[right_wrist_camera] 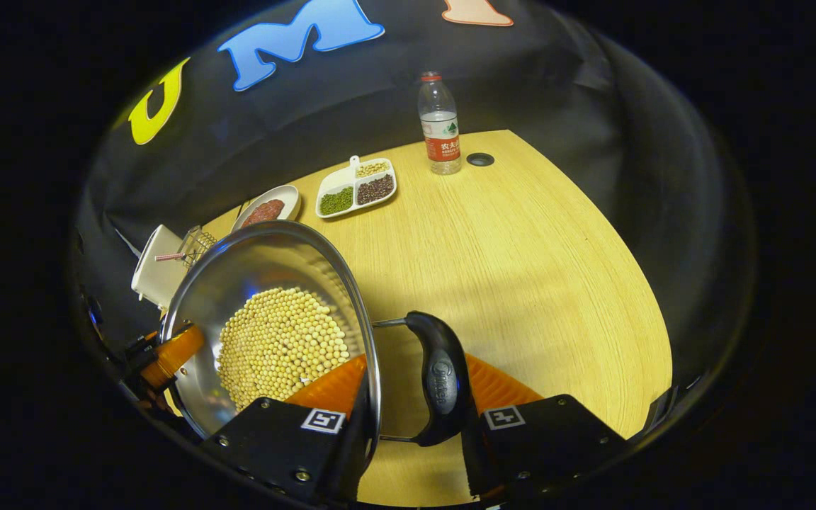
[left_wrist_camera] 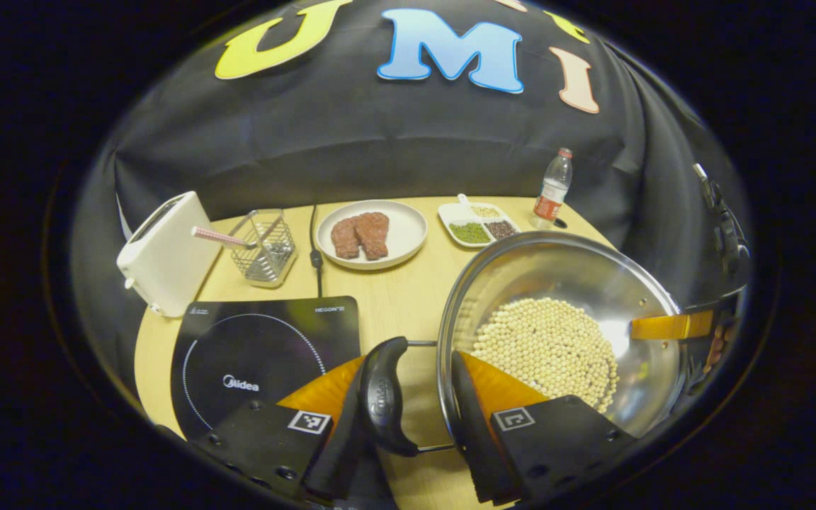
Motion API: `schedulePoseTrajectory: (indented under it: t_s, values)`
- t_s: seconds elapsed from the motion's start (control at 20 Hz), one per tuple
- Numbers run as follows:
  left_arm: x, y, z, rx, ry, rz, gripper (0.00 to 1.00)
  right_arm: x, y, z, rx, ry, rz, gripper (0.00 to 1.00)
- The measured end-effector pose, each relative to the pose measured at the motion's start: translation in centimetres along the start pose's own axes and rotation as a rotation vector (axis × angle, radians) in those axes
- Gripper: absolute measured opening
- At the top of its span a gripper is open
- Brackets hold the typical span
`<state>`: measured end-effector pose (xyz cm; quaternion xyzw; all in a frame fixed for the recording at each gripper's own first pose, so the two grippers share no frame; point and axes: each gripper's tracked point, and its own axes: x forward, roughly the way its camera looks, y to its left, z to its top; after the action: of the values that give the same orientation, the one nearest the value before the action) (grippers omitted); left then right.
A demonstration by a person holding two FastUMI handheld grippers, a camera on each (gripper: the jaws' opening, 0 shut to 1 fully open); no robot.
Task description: First push the handle of the pot to place it horizontally, then grasp the pot with both hands and set it on the induction cooktop.
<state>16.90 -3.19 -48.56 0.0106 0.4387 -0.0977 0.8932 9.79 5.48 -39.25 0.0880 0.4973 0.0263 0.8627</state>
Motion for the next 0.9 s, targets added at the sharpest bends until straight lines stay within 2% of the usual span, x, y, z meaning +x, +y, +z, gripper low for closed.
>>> schedulePoseTrajectory:
  t_s: [0.05,0.1,0.3,0.35,0.4,0.65,0.7,0.75,0.9]
  values:
    - [-0.1,0.0,0.0,-0.002,-0.004,0.002,0.65,-0.3,0.5,-0.1,-0.001,-0.002,0.003,0.56]
    - [0.0,0.0,-0.1,-0.004,-0.008,0.005,0.69,-0.7,1.0,-0.1,-0.006,-0.002,0.004,0.57]
    - [-0.4,0.1,-0.4,-0.02,-0.012,0.013,0.69,-1.6,3.2,-0.3,-0.033,-0.016,0.009,0.57]
    - [-0.4,0.0,-0.5,-0.023,-0.017,0.017,0.65,-1.8,3.8,-0.4,-0.038,-0.019,0.013,0.57]
    - [-0.4,-0.1,-0.7,-0.025,-0.017,0.02,0.69,-2.0,4.4,-0.5,-0.041,-0.023,0.017,0.56]
    - [-0.5,-0.3,-0.8,-0.028,-0.023,0.028,0.69,-2.7,7.4,-1.5,-0.049,-0.03,0.029,0.57]
    - [-0.6,-0.3,-0.8,-0.027,-0.023,0.029,0.65,-2.8,8.0,-1.7,-0.049,-0.03,0.031,0.57]
    - [-0.5,-0.4,-0.9,-0.027,-0.021,0.029,0.69,-2.8,8.6,-2.0,-0.05,-0.029,0.033,0.56]
    - [-0.4,-0.5,-0.9,-0.032,-0.02,0.032,0.69,-2.9,10.3,-2.9,-0.04,-0.024,0.043,0.57]
